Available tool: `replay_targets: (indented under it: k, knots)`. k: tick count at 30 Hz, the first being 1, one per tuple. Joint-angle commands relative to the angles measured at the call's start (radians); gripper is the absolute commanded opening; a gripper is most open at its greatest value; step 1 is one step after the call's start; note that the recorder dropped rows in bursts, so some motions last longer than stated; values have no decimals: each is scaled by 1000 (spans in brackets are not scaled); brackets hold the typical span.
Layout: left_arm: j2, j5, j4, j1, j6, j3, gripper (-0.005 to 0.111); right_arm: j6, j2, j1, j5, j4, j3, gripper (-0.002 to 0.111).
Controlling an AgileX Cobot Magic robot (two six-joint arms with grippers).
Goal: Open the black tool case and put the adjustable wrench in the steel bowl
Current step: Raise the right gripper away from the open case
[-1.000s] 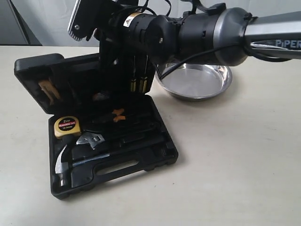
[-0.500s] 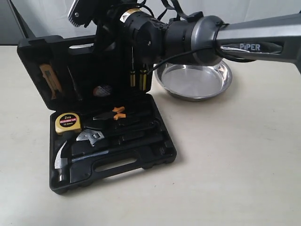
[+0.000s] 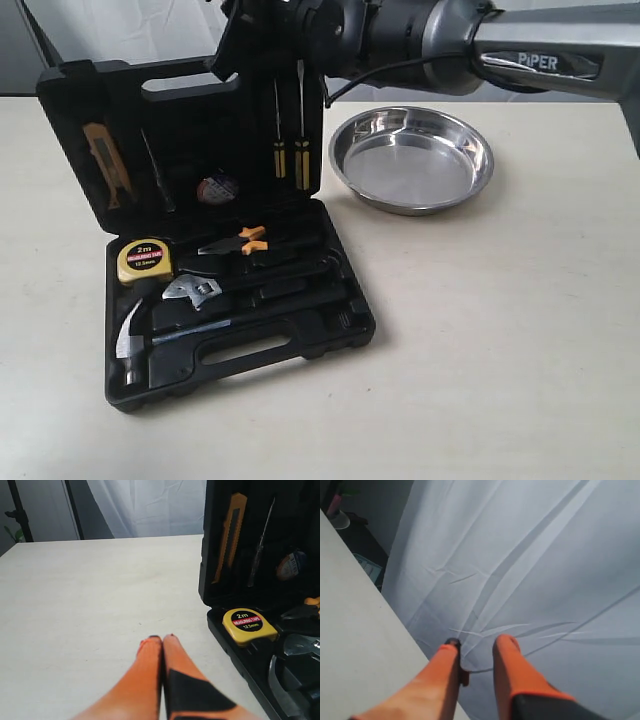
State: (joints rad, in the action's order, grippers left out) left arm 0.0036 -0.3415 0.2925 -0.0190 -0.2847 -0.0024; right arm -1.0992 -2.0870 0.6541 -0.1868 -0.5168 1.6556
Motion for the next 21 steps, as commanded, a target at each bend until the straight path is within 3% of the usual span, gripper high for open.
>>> replay_targets:
  k: [1, 11, 21]
  knots:
    - [-4, 5, 1, 2, -1, 2, 0, 5, -2, -7, 29, -18, 6, 26]
    - [-4, 5, 1, 2, -1, 2, 0, 5, -16, -26, 47, -36, 7, 26]
    - [-4, 5, 1, 2, -1, 2, 0, 5, -93, -72, 28, -196, 74, 26]
